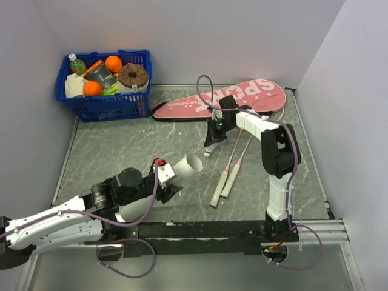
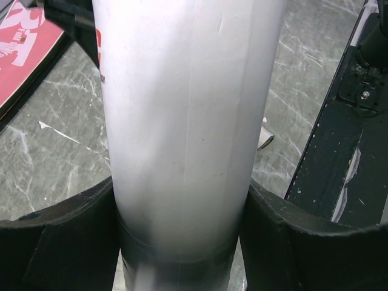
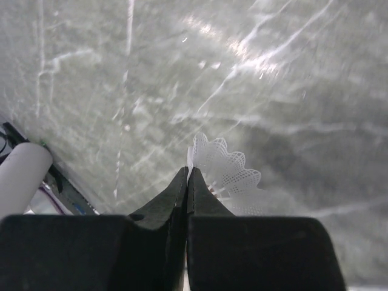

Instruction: Pack up the badminton gear

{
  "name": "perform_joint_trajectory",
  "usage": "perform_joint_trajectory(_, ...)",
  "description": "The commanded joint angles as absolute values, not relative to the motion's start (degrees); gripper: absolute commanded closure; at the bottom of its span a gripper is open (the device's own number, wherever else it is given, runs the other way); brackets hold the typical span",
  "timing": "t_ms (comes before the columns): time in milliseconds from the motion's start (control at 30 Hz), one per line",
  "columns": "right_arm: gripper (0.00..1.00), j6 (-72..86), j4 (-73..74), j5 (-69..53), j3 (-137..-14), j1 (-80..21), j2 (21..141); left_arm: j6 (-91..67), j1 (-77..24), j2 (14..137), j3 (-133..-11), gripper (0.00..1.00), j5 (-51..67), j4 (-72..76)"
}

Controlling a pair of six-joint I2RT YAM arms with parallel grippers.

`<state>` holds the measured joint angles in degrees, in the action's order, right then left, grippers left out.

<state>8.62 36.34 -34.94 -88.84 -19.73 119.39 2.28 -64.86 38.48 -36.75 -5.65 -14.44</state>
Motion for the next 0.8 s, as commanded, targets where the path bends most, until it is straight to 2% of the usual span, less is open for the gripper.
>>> perform_joint_trajectory(0, 1.00, 10.36, 33.31, -34.02, -85.27, -20.13, 109.35, 2.02, -65.04, 38.41, -39.11, 0.99, -6.50, -11.95)
perform_joint_trajectory(167, 1.00, 11.95, 33.48, -31.12, -81.40, -22.32, 96.96, 1.85, -65.04, 38.67, -39.29, 0.99, -6.33, -12.04)
perform_joint_trajectory(400, 1.00, 12.48, 37.70, -18.38, -81.12, -30.82, 75.62, 0.79, -65.04, 39.37, -39.64, 0.99, -5.98, -11.95)
perform_joint_trajectory(533, 1.00, 13.27, 41.83, -11.62, -83.67, -37.69, 69.18, 0.35, -65.04, 40.51, -40.16, 0.99, -6.59, -12.04)
perform_joint_trajectory(767, 1.00, 17.13, 42.89, -13.18, -84.38, -45.08, 60.66, -3.95, -65.04, 41.22, -41.13, 0.99, -9.49, -11.43)
